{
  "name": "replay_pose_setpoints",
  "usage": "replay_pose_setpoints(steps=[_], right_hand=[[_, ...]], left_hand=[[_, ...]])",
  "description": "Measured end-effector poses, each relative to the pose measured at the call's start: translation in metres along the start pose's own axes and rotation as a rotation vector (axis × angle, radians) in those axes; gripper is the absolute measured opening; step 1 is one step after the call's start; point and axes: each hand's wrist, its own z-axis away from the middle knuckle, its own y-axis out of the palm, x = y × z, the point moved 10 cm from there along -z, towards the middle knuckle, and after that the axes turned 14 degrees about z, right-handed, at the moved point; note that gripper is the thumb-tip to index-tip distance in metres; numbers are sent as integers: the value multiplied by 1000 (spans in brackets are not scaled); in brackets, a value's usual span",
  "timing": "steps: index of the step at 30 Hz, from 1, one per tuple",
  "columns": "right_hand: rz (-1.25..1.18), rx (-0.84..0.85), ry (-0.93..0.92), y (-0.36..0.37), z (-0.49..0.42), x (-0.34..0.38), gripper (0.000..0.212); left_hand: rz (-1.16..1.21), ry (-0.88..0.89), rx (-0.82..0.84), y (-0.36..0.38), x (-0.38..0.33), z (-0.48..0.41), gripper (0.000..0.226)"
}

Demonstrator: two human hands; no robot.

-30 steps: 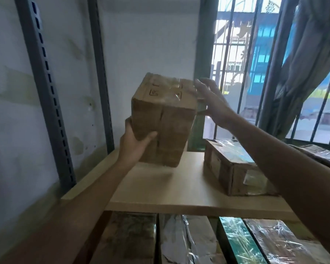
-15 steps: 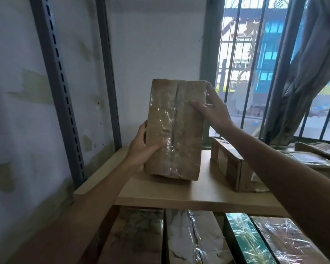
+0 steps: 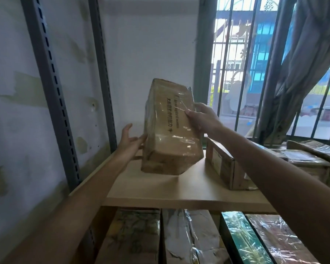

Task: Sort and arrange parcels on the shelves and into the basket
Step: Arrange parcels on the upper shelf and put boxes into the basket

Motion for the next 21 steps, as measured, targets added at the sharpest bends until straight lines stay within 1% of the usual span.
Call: replay_pose_setpoints(steps=[1, 2, 3, 4, 5, 6, 7, 8, 9, 10, 11, 13, 14, 15, 16, 17, 18, 19, 20, 21], right_hand=[[64, -85, 34, -7, -1, -1, 27], [98, -140, 90, -14, -1, -5, 23], [94, -150, 152, -17, -2, -12, 21], [89, -111, 198, -15, -1, -16, 21], [92, -44, 232, -10, 1, -18, 28], [53, 15, 264, -4, 4, -21, 31], [-44, 44, 297, 0, 8, -24, 26], [-180, 59, 333, 3, 12, -25, 23], [-276, 45, 342, 4, 14, -26, 27], [-302, 24, 313, 2, 13, -25, 29], [-252, -13, 248, -1, 9, -21, 29], [-1, -105, 34, -12, 4, -3, 28], [145, -149, -78, -16, 4, 8, 34], [288, -178, -150, -16, 4, 14, 47], [395, -203, -153, -17, 2, 11, 64], [434, -211, -90, -18, -2, 1, 81], [384, -182, 15, -15, -5, -14, 96], [252, -105, 133, -7, -6, -31, 107], [106, 8, 247, 7, -5, -46, 110], [-3, 122, 331, 22, 0, -57, 105]], left_hand=[[-21, -4, 45, 6, -2, 2, 78], [10, -12, 118, 14, -3, 6, 81], [58, -14, 183, 20, -4, 10, 78], [110, 1, 229, 23, -8, 13, 72], [140, 36, 251, 23, -13, 15, 64], [130, 88, 237, 20, -20, 15, 58], [92, 140, 187, 15, -27, 14, 53], [70, 175, 128, 8, -32, 11, 51], [87, 184, 81, 1, -35, 9, 49], [156, 165, 57, -4, -34, 7, 47], [245, 124, 46, -10, -29, 4, 46], [374, 36, 38, -20, -17, 1, 43], [418, -5, 28, -23, -10, 1, 42], [474, -40, 7, -26, -2, 2, 43], [541, -70, -24, -28, 6, 3, 47], [605, -94, -48, -28, 13, 6, 54], [656, -107, -54, -27, 17, 8, 60], [699, -113, -49, -27, 20, 8, 63], [722, -123, -38, -27, 21, 10, 65], [702, -144, -21, -26, 22, 12, 66]])
